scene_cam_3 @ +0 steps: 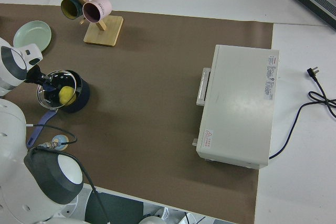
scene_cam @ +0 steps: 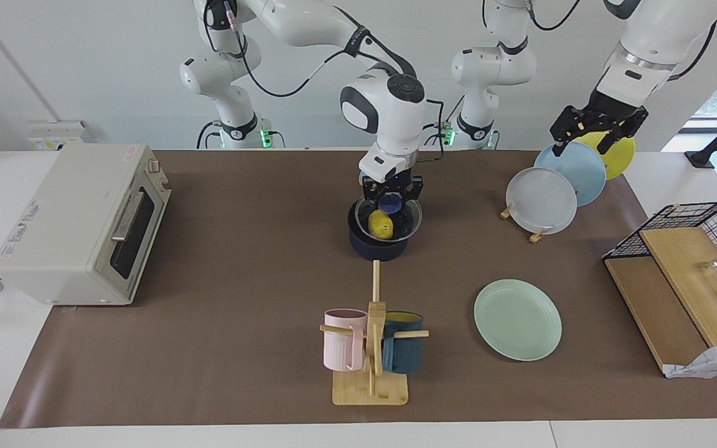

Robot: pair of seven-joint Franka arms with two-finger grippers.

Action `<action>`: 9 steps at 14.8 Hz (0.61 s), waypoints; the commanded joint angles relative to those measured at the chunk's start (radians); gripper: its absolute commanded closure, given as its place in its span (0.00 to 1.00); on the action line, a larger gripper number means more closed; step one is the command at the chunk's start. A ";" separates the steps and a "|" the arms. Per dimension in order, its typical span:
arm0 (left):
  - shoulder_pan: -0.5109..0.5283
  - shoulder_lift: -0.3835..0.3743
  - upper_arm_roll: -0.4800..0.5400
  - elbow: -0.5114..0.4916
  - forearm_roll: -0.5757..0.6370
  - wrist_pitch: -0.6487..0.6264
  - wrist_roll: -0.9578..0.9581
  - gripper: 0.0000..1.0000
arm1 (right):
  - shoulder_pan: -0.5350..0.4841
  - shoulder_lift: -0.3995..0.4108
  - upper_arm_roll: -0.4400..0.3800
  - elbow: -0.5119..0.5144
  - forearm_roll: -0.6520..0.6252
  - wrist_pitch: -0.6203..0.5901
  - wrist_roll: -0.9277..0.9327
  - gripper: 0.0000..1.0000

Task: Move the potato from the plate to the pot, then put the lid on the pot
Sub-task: 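Lower the glass lid onto the pot with the right gripper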

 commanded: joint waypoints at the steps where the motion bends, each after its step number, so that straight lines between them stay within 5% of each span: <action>1: -0.008 -0.013 0.001 -0.037 -0.001 0.012 0.001 0.00 | -0.004 -0.047 0.002 -0.063 -0.047 0.008 0.007 1.00; 5: -0.009 -0.023 0.001 -0.103 -0.004 0.055 0.001 0.00 | 0.005 -0.059 0.002 -0.099 -0.049 0.040 0.009 1.00; 9: -0.006 0.035 0.000 -0.013 -0.004 -0.007 0.004 0.00 | 0.005 -0.061 0.002 -0.113 -0.049 0.063 0.009 1.00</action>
